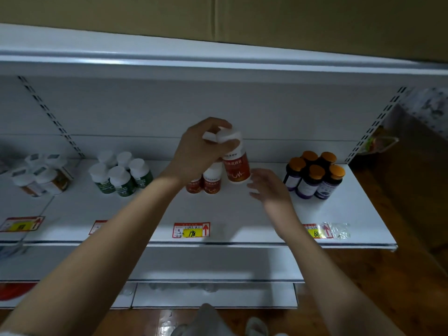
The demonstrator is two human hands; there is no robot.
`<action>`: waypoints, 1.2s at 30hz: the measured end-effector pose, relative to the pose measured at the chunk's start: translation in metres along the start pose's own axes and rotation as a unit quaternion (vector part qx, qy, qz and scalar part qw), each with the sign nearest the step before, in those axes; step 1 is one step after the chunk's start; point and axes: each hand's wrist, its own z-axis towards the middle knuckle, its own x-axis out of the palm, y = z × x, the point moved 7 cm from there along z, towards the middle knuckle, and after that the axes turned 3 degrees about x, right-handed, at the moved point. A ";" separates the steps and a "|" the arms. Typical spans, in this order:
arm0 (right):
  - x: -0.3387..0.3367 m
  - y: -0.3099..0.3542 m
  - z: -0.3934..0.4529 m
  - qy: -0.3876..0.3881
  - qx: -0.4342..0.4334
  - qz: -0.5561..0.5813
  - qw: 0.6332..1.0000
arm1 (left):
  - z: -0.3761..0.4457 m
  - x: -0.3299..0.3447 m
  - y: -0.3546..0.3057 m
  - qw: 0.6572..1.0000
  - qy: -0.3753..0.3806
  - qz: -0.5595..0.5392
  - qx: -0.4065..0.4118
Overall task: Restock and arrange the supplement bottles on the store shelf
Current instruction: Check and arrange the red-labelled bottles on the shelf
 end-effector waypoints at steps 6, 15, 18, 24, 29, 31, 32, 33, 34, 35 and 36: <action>0.032 0.026 -0.039 0.127 0.027 0.151 0.980 | -0.032 -0.017 0.001 0.997 -0.054 0.016 -0.046; 0.053 0.005 -0.058 0.149 0.069 0.191 0.968 | -0.055 -0.014 0.002 0.996 -0.045 0.038 -0.068; 0.054 0.005 -0.058 0.143 0.066 0.205 0.966 | -0.060 -0.015 0.001 0.995 -0.062 0.033 -0.064; 0.052 0.009 -0.053 0.117 0.032 0.192 0.974 | -0.072 -0.010 0.018 0.990 -0.097 0.007 -0.098; 0.046 0.011 -0.047 0.042 -0.027 0.033 0.998 | -0.073 -0.003 0.022 0.991 -0.082 0.023 -0.100; 0.043 0.014 -0.047 0.015 -0.044 0.010 0.999 | -0.072 -0.003 0.022 0.991 -0.073 0.017 -0.109; 0.042 0.015 -0.047 0.006 -0.048 0.012 0.999 | -0.072 -0.002 0.022 0.991 -0.066 0.011 -0.112; 0.042 0.017 -0.048 0.003 -0.055 0.017 0.998 | -0.072 -0.002 0.022 0.992 -0.060 -0.003 -0.113; 0.042 0.019 -0.048 0.006 -0.059 0.024 0.998 | -0.072 -0.001 0.021 0.992 -0.055 -0.021 -0.113; 0.043 0.018 -0.048 0.015 -0.054 0.042 0.998 | -0.072 -0.001 0.020 0.992 -0.053 -0.036 -0.112; 0.044 0.017 -0.047 0.032 -0.041 0.075 0.996 | -0.072 -0.002 0.019 0.991 -0.051 -0.047 -0.111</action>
